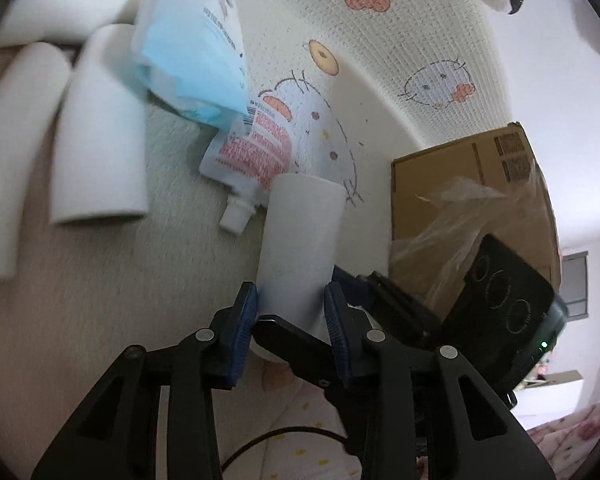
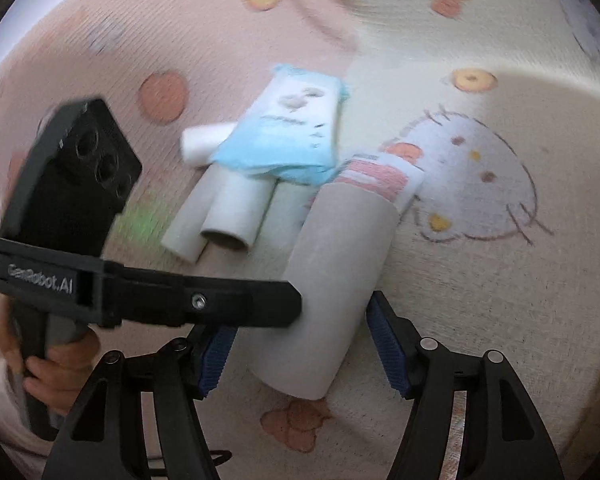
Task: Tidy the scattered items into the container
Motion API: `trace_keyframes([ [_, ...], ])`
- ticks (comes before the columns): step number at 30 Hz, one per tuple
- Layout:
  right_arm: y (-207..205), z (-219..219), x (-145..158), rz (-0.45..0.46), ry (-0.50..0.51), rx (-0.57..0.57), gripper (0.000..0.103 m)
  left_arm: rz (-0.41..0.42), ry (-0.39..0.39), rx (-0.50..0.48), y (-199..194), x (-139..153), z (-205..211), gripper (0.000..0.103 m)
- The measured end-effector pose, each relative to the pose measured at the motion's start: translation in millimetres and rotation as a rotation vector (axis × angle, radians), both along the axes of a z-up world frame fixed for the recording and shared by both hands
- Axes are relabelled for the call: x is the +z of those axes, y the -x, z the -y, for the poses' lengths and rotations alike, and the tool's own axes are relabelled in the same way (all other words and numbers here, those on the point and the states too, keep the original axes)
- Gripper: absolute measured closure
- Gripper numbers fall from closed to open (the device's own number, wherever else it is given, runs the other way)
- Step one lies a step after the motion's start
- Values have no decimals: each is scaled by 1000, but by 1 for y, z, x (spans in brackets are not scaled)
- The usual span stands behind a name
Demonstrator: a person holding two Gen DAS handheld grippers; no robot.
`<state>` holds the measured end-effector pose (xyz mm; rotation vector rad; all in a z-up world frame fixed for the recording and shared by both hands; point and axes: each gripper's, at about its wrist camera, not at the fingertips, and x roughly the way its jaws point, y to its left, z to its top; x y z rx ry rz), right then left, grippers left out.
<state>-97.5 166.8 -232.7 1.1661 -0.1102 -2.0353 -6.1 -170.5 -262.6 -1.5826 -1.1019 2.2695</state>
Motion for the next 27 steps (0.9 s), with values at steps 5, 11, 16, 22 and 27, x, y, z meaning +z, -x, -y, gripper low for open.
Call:
trace_keyframes([
  [5, -10, 18, 13, -48, 20, 92, 40, -15, 20, 79, -27, 16, 12, 66],
  [11, 5, 30, -20, 159, 19, 97, 40, 83, 20, 162, -33, -5, 30, 65],
  [16, 10, 20, -23, 196, 85, 78, 42, 65, 17, 173, -35, -1, 37, 63],
  [22, 19, 7, -31, 295, 174, 19, 47, 59, 3, 177, -28, 6, 43, 62],
  [27, 29, -5, -39, 397, 223, -27, 61, 41, 2, 164, -14, 9, 50, 57],
])
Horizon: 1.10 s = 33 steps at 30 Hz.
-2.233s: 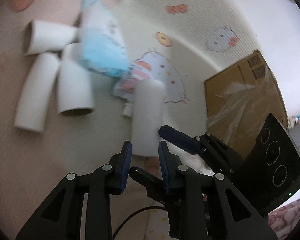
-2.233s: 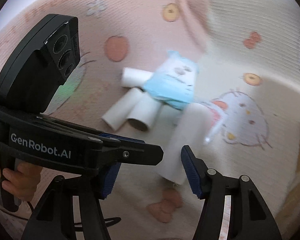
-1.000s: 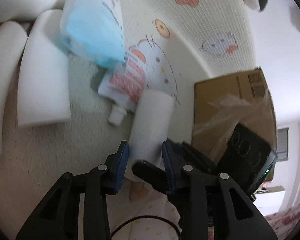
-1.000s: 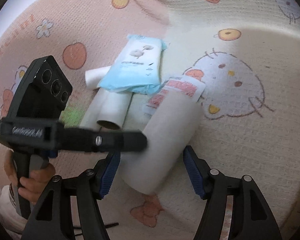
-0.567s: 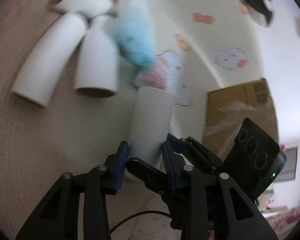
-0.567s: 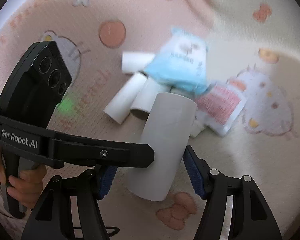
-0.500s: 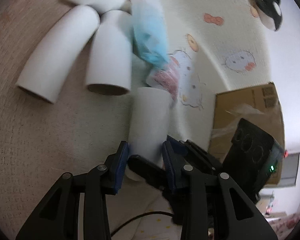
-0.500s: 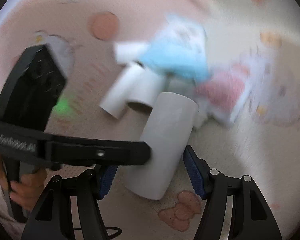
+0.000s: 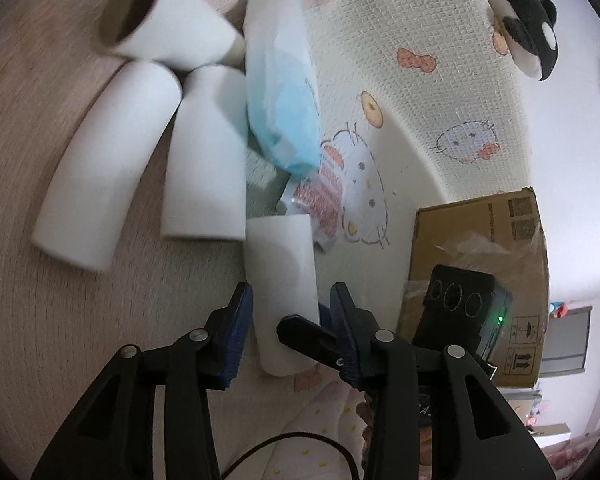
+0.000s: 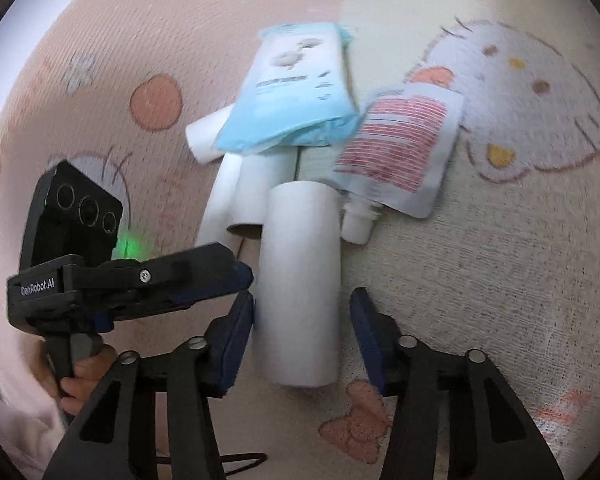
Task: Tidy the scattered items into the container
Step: 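Lift the white tube with the left gripper off the blanket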
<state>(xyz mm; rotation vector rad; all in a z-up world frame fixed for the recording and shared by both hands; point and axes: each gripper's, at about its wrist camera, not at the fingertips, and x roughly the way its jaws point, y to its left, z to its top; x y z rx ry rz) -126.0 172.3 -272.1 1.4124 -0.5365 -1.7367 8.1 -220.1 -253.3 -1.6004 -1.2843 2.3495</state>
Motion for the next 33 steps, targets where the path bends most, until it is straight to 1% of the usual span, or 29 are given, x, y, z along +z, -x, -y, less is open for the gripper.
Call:
trace_keyframes([
  [2, 0, 0, 0, 5, -4, 3, 61, 14, -7, -2, 5, -3, 1, 56],
  [6, 0, 6, 4, -16, -21, 5, 61, 41, -16, 4, 13, -12, 0, 56],
  [7, 0, 7, 6, -22, -30, 11, 61, 54, -17, 8, 14, -15, -1, 56],
  [11, -2, 16, 12, -63, -80, 40, 61, 60, -47, 20, 15, -23, -6, 57],
  [14, -7, 26, 19, -112, -148, 78, 61, 46, -29, 29, 13, -21, -8, 56],
  [16, -8, 31, 23, -118, -180, 95, 60, 46, -15, 23, 13, -18, -10, 56],
  [17, -8, 31, 23, -118, -180, 95, 60, 47, -7, 18, 13, -17, -11, 56],
  [18, -8, 34, 26, -102, -204, 102, 60, 42, 6, 8, 13, -14, -13, 56],
  [22, -5, 37, 39, -86, -238, 110, 60, 16, 41, -31, 13, 3, -19, 56],
  [23, -4, 39, 45, -91, -260, 130, 60, 9, 49, -38, 14, 7, -21, 56],
  [25, -2, 43, 61, -126, -311, 152, 60, -10, 60, -58, 15, 17, -25, 56],
  [27, -2, 43, 74, -143, -339, 169, 60, -33, 77, -66, 15, 29, -28, 56],
  [30, 1, 39, 93, -134, -386, 191, 60, -63, 89, -78, 16, 49, -34, 56],
  [33, 1, 39, 118, -190, -451, 196, 59, -93, 111, -100, 19, 67, -41, 56],
])
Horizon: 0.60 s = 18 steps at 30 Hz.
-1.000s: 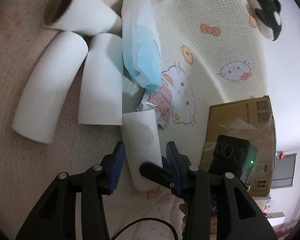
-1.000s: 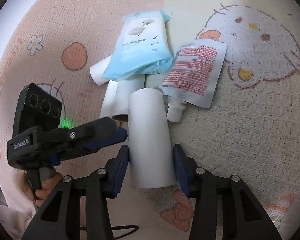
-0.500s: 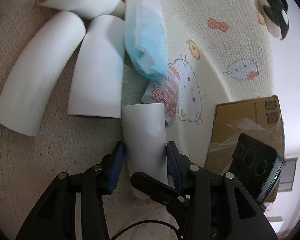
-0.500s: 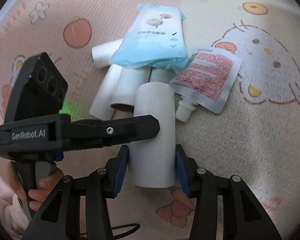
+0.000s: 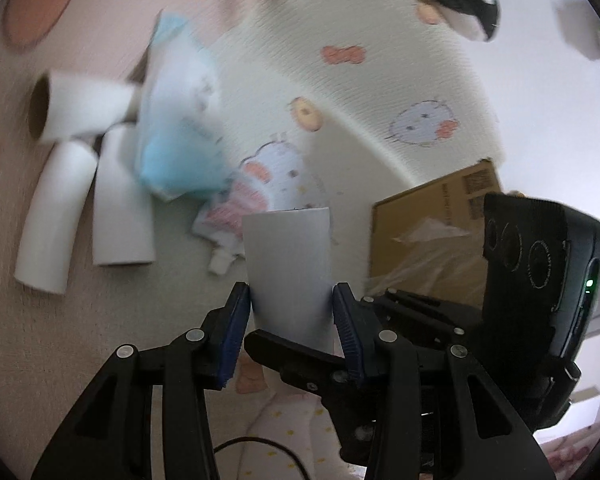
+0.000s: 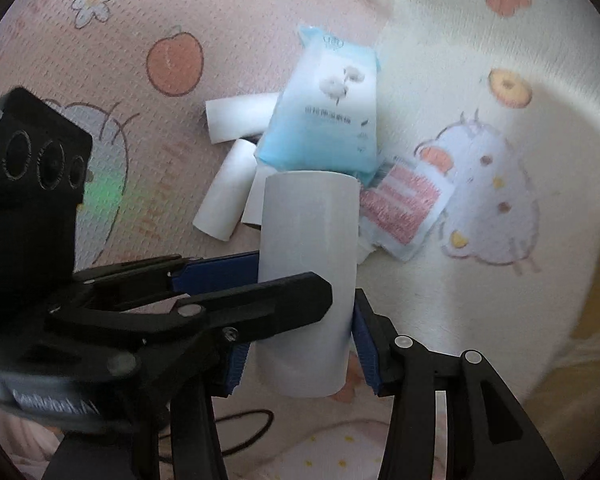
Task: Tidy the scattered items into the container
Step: 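Lift the white tube with the left gripper off the blanket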
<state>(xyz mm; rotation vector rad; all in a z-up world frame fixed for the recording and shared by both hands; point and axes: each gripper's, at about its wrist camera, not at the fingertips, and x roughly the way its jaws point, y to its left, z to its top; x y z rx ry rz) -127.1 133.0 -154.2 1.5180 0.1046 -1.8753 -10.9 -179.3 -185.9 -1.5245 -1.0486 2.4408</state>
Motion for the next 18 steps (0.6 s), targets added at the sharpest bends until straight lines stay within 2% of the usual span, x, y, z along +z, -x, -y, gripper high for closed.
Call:
trace_keyframes([
  [3, 3, -19, 18, -60, -11, -4, 59, -34, 42, -7, 4, 20, -7, 56],
  [6, 5, -14, 28, -73, 7, -16, 55, -53, 74, -12, 7, 36, -9, 56],
  [13, 10, -5, 40, -67, 8, -33, 54, -54, 80, -16, 16, 49, -15, 57],
  [18, 8, -2, 52, -128, -30, -14, 53, -66, 98, -20, 21, 61, -20, 57],
])
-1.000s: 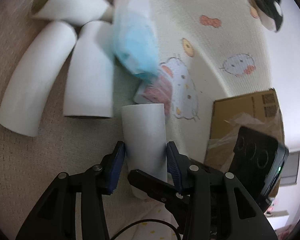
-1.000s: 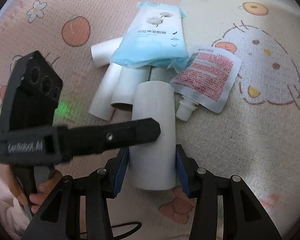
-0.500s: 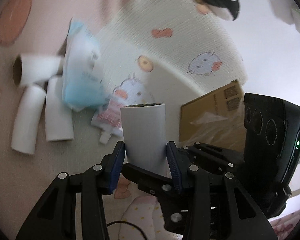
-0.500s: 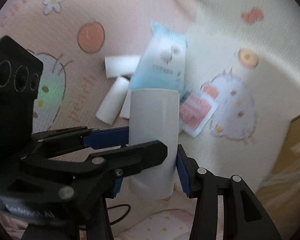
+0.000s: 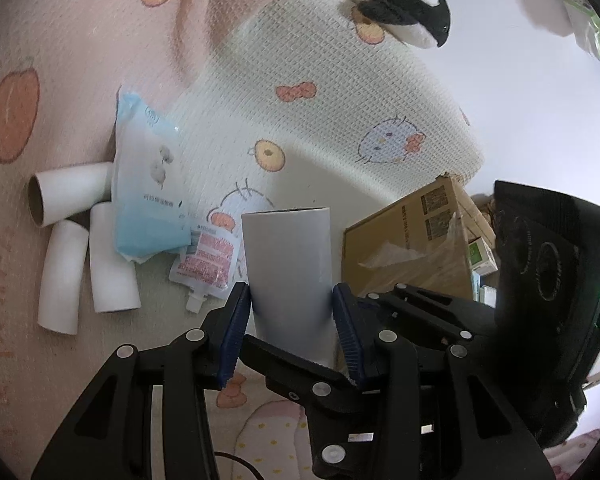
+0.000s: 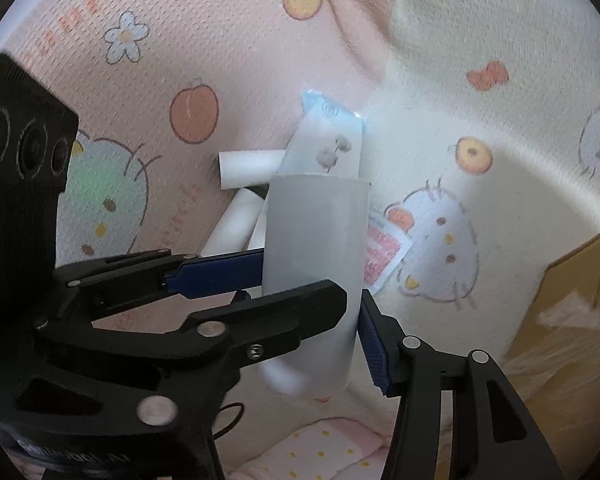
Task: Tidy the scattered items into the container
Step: 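Lift the white tube with the left gripper off the blanket, then carry the white tube with the left gripper over the box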
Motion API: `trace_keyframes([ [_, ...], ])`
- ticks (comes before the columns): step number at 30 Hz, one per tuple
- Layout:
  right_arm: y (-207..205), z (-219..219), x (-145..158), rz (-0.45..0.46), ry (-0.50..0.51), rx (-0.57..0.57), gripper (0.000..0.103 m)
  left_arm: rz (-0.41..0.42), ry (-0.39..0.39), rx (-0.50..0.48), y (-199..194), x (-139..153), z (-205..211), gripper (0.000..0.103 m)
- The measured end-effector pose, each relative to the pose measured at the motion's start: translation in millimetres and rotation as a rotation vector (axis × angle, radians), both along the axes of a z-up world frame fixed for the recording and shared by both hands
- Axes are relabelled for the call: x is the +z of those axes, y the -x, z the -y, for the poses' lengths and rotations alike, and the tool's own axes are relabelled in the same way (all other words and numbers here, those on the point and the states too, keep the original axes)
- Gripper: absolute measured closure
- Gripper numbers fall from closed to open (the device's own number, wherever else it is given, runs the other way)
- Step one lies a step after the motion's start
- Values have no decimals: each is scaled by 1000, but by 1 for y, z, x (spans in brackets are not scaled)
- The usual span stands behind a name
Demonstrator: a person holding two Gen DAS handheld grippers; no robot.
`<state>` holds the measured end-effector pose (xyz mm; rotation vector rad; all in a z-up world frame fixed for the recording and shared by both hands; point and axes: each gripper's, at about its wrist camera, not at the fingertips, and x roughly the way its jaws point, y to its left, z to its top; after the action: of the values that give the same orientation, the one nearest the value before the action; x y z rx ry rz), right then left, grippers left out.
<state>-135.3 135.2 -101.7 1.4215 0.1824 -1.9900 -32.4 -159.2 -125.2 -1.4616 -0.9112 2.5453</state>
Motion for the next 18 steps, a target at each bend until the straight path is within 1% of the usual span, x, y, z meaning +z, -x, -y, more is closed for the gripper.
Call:
trace_keyframes([
  [2, 1, 0, 9, -28, -9, 1, 53, -12, 20, -7, 3, 9, -2, 57],
  [5, 4, -2, 22, -62, -21, -11, 51, -41, 27, -12, 7, 22, -4, 57],
  [8, 3, -5, 39, -119, -28, -15, 50, -76, 43, -22, 9, 39, -8, 57],
  [12, 4, -13, 57, -161, -30, -24, 49, -105, 66, -38, 16, 56, -18, 57],
  [13, 4, -13, 57, -161, -30, -24, 49, -112, 72, -44, 17, 60, -21, 57],
  [16, 4, -28, 74, -192, -19, -42, 49, -127, 89, -61, 22, 69, -32, 57],
  [18, 3, -34, 79, -205, -16, -52, 49, -137, 104, -76, 24, 77, -41, 57],
])
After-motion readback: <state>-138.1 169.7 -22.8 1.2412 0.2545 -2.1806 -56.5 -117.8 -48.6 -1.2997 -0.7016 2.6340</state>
